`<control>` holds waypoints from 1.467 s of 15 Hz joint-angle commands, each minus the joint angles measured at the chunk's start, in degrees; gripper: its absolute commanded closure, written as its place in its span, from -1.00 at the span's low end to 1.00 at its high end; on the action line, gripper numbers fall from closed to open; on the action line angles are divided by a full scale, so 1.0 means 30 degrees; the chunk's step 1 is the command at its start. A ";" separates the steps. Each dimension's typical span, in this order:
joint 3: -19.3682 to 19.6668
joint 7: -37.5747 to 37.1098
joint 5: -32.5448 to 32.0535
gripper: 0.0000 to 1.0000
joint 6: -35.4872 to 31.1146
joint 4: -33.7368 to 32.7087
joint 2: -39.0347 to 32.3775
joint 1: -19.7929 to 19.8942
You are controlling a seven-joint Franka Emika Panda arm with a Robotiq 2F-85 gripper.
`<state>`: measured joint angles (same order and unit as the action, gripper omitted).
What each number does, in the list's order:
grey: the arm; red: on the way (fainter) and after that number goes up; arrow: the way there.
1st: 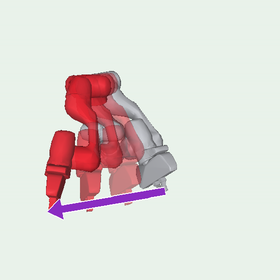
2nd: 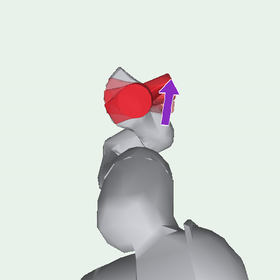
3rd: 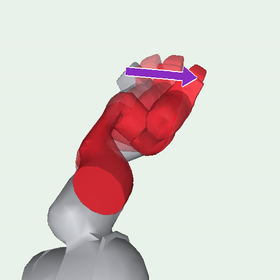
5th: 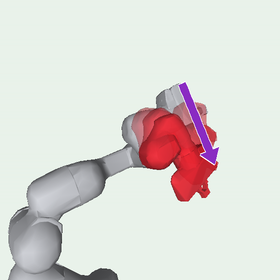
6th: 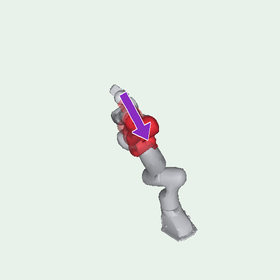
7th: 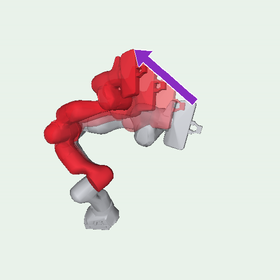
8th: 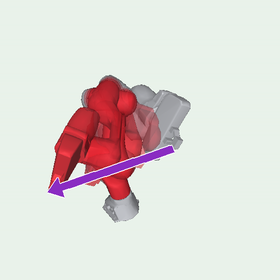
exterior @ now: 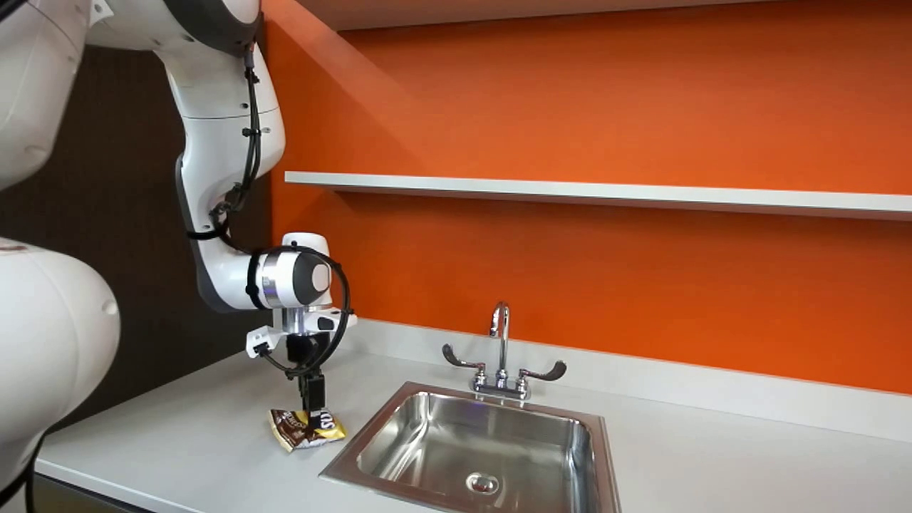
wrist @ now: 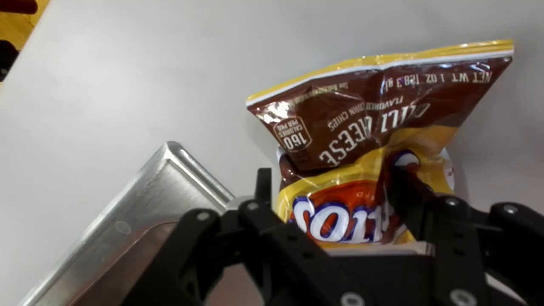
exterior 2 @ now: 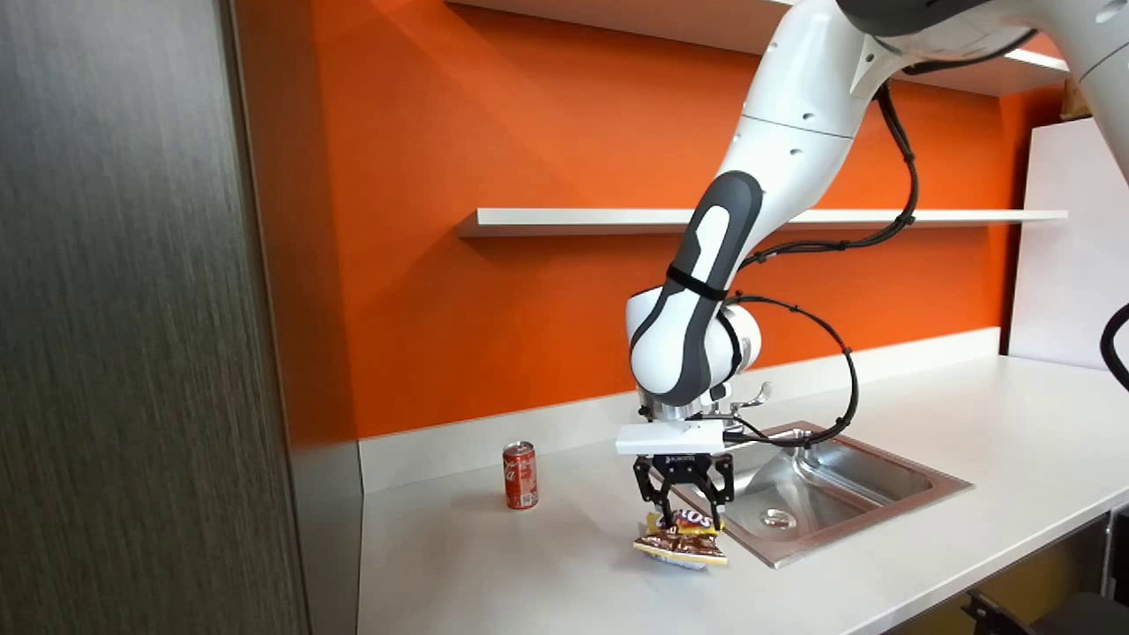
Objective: Put the packet on the bottom shelf
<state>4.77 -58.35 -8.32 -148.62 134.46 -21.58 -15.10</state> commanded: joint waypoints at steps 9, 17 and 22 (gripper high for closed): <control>-0.0184 0.0184 -0.0015 1.00 0.0369 -0.0456 -0.0295 0.0128; -0.0900 0.3779 0.0555 1.00 0.1444 -0.0838 0.0203 0.1053; -0.0668 0.7001 -0.0031 1.00 0.2555 -0.1046 0.1573 0.1182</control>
<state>3.54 -42.94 -7.81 -144.80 131.47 -20.69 -13.00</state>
